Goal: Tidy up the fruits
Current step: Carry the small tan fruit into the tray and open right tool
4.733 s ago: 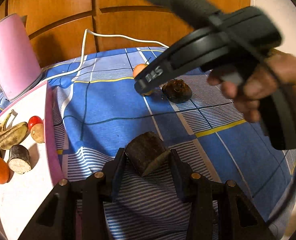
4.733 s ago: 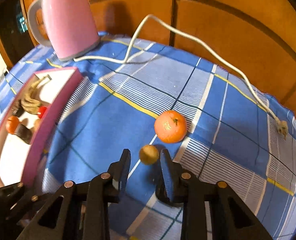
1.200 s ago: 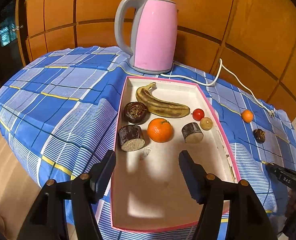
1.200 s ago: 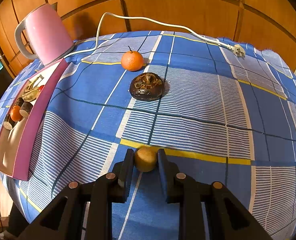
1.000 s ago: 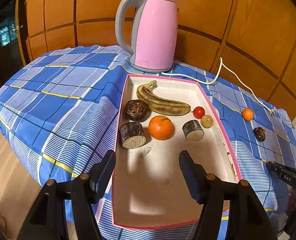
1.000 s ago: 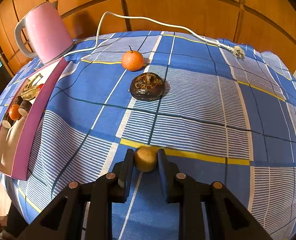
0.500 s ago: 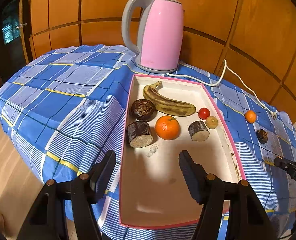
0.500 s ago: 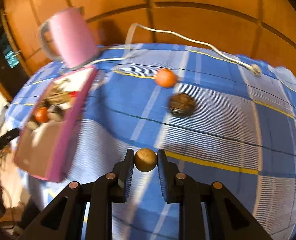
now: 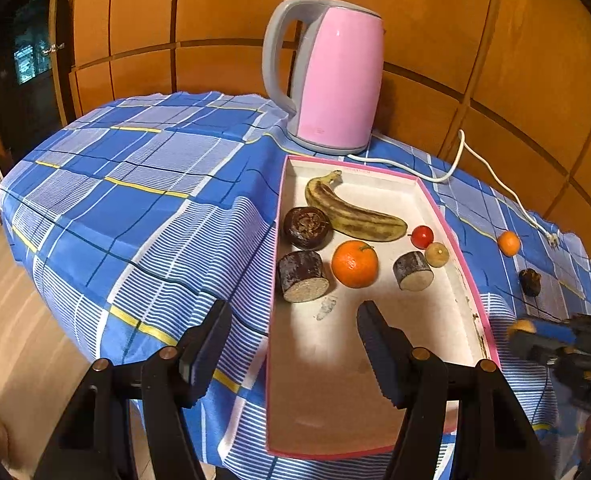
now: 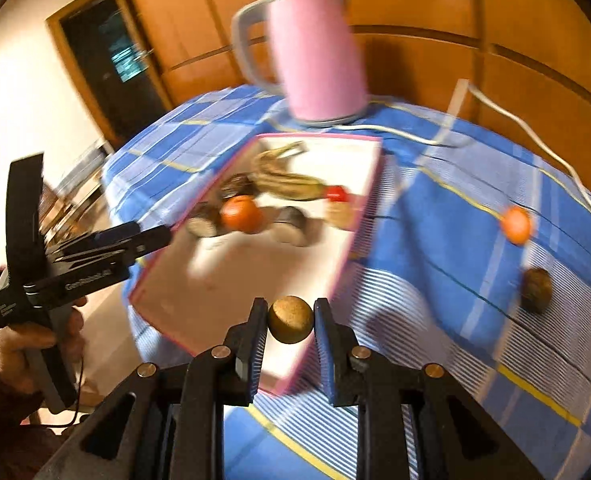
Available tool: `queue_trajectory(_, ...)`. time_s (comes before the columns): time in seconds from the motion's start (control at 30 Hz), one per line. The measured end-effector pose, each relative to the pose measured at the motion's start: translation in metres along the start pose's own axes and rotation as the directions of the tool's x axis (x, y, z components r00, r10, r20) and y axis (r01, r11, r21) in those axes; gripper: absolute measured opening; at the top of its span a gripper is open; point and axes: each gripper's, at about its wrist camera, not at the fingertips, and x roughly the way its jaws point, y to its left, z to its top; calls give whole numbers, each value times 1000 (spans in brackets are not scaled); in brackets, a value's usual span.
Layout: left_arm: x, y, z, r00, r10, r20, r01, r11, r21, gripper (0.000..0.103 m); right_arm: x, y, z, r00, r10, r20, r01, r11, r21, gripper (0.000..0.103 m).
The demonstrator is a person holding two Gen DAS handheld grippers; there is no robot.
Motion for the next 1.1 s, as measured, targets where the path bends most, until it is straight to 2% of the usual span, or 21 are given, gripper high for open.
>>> queue_trajectory(0.27, 2, 13, -2, 1000, 23, -7, -24, 1000, -19, 66, 59, 27, 29, 997, 41, -71, -44, 998, -36, 23)
queue_trajectory(0.57, 2, 16, -5, 1000, 29, -12, -29, 999, -15, 66, 105, 30, 47, 993, -14, -113, 10, 999, -42, 23)
queue_trajectory(0.63, 1, 16, -5, 1000, 28, -14, -28, 1000, -11, 66, 109, 29, 49, 993, -17, -118, 12, 999, -38, 25)
queue_trajectory(0.67, 1, 16, -6, 1000, 27, -14, -27, 1000, -11, 66, 111, 29, 48, 992, -12, -124, 8, 999, -32, 31)
queue_trajectory(0.7, 1, 16, -6, 1000, 26, -14, -26, 1000, -11, 66, 111, 29, 48, 992, -11, -126, 8, 1000, -24, 32)
queue_trajectory(1.1, -4, 10, -4, 1000, 14, -2, -14, 1000, -9, 66, 84, 31, 32, 996, -31, -84, 29, 999, -27, 33)
